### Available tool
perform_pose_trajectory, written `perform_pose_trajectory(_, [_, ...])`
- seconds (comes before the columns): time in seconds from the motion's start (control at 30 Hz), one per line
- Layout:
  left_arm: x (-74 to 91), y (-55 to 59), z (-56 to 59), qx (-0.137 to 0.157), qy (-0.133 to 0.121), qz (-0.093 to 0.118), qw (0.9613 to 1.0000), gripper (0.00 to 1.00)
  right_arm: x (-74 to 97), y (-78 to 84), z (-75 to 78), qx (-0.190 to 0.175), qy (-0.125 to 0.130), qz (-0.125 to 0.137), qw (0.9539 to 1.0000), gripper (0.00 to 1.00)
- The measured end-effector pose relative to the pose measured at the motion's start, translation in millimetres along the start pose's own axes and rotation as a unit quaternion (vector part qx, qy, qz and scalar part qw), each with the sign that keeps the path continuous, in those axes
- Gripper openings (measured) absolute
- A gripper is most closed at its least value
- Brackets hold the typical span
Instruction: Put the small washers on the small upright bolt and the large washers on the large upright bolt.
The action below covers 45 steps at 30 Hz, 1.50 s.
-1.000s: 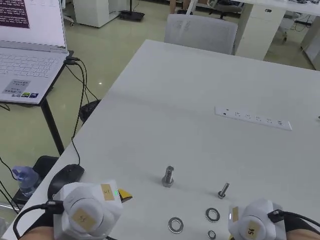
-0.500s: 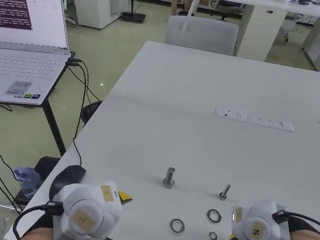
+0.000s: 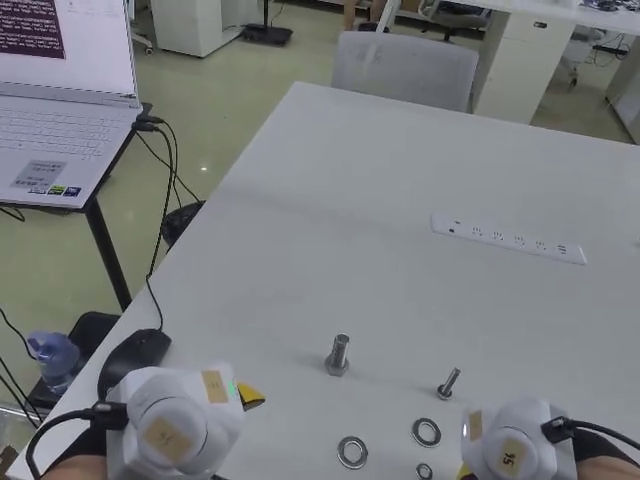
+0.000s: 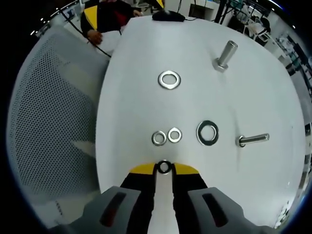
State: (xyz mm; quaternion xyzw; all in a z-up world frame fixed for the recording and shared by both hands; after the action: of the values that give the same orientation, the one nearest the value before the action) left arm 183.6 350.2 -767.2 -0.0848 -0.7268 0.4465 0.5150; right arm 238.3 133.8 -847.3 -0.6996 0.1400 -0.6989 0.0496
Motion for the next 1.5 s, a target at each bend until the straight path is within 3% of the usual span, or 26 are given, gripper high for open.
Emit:
perform_pose_trajectory(0.33, [0.4, -0.1, 0.3, 0.0, 0.001, -0.002, 1.0, 0.66, 0.2, -1.3, -1.2, -0.019, -0.009, 0.006, 0.9998, 0.13])
perform_pose_trajectory(0.53, [-0.6, -1.7, 0.2, 0.0, 0.001, -0.001, 1.0, 0.66, 8.1, -0.3, 1.2, -0.019, -0.013, -0.005, 0.9997, 0.13])
perform_pose_trajectory(1.1, [-2.5, -10.4, -2.0, -0.006, 0.001, 0.007, 1.0, 0.65, 55.9, -18.9, 35.5, -0.019, 0.003, -0.011, 0.9998, 0.13])
perform_pose_trajectory(1.5, [-4.1, -11.7, -4.6, -0.005, 0.0, 0.006, 1.0, 0.65, 75.7, -35.3, 63.7, -0.017, 0.02, -0.006, 0.9996, 0.13])
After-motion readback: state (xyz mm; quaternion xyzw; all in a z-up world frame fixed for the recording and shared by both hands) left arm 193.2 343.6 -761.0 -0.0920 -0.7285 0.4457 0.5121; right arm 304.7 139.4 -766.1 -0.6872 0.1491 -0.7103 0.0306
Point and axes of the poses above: the centre of the closed fingertips' face, and the gripper's own axes: x roughly backward along the fingers, z roughly to its right, y roughly out of its underside, the point moved 3 cm from there along x, roughly backward along the fingers, and after that the axes turned 7 degrees about -x, right-handed, at the moved point
